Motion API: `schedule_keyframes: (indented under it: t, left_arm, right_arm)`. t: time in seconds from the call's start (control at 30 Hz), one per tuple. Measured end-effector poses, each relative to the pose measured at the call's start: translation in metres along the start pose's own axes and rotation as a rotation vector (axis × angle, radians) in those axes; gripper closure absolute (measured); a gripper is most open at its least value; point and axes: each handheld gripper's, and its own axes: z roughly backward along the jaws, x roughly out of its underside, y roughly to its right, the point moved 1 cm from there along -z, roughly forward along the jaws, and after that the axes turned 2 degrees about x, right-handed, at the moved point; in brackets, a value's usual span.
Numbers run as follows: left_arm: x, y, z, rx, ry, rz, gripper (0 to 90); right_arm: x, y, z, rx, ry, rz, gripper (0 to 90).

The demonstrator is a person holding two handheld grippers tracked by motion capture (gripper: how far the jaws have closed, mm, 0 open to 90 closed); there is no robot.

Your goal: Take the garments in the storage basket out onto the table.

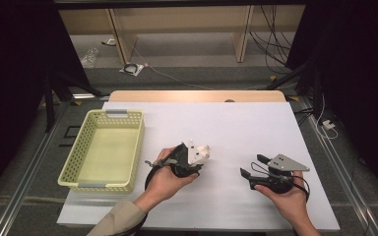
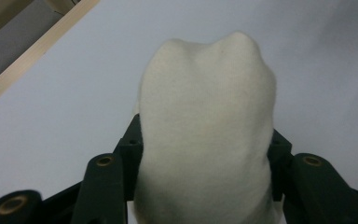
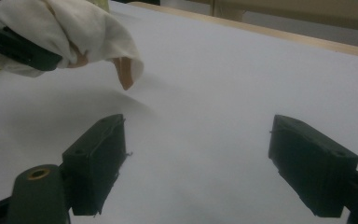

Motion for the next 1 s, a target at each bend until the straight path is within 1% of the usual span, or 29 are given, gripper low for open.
schedule_keyframes:
  t: [0.17,0.3,0.53,0.57,0.63,0.77,0.8,0.9,1.0]
  left_arm:
    - [-0.002,0.001,-0.003,0.002,0.002,0.001,48.9]
    - [-0.002,0.002,-0.008,0.004,-0.009,0.000,48.0]
    - [0.001,0.004,-0.017,0.005,-0.018,0.016,44.4]
    - [0.002,0.004,-0.018,0.007,-0.021,0.014,43.5]
    - [0.004,0.004,-0.022,0.015,-0.028,0.026,41.7]
    - [0.007,0.005,-0.029,0.036,-0.041,0.037,34.8]
    - [0.007,0.005,-0.030,0.041,-0.042,0.039,31.4]
    - [0.008,0.006,-0.033,0.066,-0.043,0.048,16.5]
    - [0.006,0.005,-0.031,0.073,-0.030,0.055,10.5]
  right_arm:
    - [0.000,0.000,0.000,-0.001,0.001,-0.002,19.6]
    - [0.000,0.000,0.000,-0.001,0.000,-0.001,19.6]
    - [0.000,0.000,0.000,-0.003,-0.004,-0.001,19.7]
    - [0.000,0.000,0.000,-0.004,-0.005,-0.003,19.6]
    - [0.000,0.000,0.000,-0.004,-0.005,-0.003,19.7]
    - [0.000,0.000,0.000,-0.004,-0.006,-0.003,19.6]
    - [0.000,0.000,0.000,-0.004,-0.005,-0.002,19.6]
    - [0.000,0.000,-0.001,-0.009,0.000,-0.004,19.6]
    - [0.001,0.000,-0.001,-0.010,0.000,-0.005,19.6]
